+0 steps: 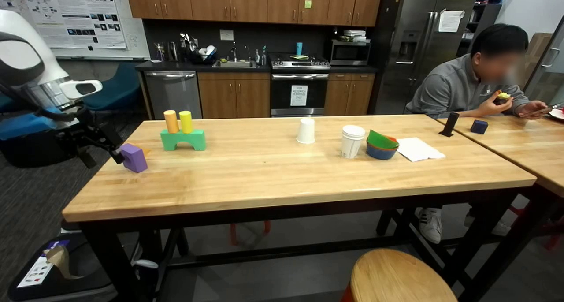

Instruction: Put the purple block on the tower of blocks

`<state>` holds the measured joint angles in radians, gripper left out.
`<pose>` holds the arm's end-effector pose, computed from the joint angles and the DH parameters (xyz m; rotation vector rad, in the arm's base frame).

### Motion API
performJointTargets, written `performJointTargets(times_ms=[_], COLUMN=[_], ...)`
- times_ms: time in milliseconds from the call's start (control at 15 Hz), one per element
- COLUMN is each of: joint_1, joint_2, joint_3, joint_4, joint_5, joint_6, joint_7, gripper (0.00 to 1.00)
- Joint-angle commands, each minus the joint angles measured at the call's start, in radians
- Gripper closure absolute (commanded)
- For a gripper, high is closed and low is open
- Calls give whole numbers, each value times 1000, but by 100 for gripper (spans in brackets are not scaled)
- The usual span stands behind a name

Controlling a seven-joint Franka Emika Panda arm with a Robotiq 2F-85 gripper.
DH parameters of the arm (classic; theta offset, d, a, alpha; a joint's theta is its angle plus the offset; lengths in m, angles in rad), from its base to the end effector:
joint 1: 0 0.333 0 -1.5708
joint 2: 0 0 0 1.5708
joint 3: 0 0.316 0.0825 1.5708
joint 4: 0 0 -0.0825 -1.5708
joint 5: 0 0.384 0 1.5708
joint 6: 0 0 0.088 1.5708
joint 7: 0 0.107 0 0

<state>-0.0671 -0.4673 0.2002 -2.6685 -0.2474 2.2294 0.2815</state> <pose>0.3800 0.0400 0.3862 2.8615 -0.0256 0.0995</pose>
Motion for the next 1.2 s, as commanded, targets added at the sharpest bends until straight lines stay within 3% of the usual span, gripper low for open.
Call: performJointTargets(times_ms=[0, 733, 1133], joint_1=[-7, 1, 42], joint_2=[50, 195, 227], joint_3=[0, 34, 27], joint_4=[28, 109, 156], joint_5=[-57, -325, -358], joint_6=[37, 119, 107], joint_7=[50, 139, 121], gripper=[0, 0, 0])
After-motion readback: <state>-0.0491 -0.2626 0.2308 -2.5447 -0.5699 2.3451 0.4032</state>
